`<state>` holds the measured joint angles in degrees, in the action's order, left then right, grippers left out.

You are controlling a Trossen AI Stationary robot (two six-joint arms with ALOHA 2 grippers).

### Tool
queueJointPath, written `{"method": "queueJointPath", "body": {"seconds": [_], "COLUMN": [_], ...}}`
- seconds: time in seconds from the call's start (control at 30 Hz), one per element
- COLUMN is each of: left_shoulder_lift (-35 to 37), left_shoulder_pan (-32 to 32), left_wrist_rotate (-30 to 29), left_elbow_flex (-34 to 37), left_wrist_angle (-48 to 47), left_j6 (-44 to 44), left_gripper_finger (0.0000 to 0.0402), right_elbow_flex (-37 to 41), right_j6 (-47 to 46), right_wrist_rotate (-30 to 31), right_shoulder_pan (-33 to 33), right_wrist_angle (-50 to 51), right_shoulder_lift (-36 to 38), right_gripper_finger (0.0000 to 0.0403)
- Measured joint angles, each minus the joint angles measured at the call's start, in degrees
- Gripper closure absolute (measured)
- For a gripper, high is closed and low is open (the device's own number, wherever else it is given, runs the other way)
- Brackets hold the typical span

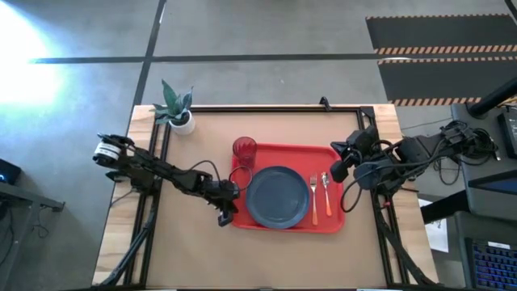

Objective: Pick and place plate/cup/fork/spoon on tray
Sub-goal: Adjust the red tray

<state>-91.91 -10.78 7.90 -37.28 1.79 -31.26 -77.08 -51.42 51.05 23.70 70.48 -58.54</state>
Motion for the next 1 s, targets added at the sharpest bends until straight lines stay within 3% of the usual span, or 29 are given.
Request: {"method": "queueJointPath", "body": {"seconds": [0.37, 1.0], "left_shoulder_lift": [1.57, 1.63], "left_shoulder_pan": [-0.59, -8.93], "left_wrist_rotate": [0.73, 0.34], "left_elbow_flex": [0.24, 0.57], "left_wrist_angle": [-4.46, -5.63], "left_j6": [-4.46, -19.52], "left_gripper_finger": [0.0401, 0.0401], "right_elbow_flex": [0.00, 0.00], "right_j6": [0.05, 1.51], "right_wrist_rotate": [-0.44, -1.98], "right_shoulder_pan": [0.00, 0.02], "right_wrist_angle": [0.02, 0.05], "right_shoulder_lift": [0.25, 1.49], "right_gripper_finger": [0.0394, 0.0394]}}
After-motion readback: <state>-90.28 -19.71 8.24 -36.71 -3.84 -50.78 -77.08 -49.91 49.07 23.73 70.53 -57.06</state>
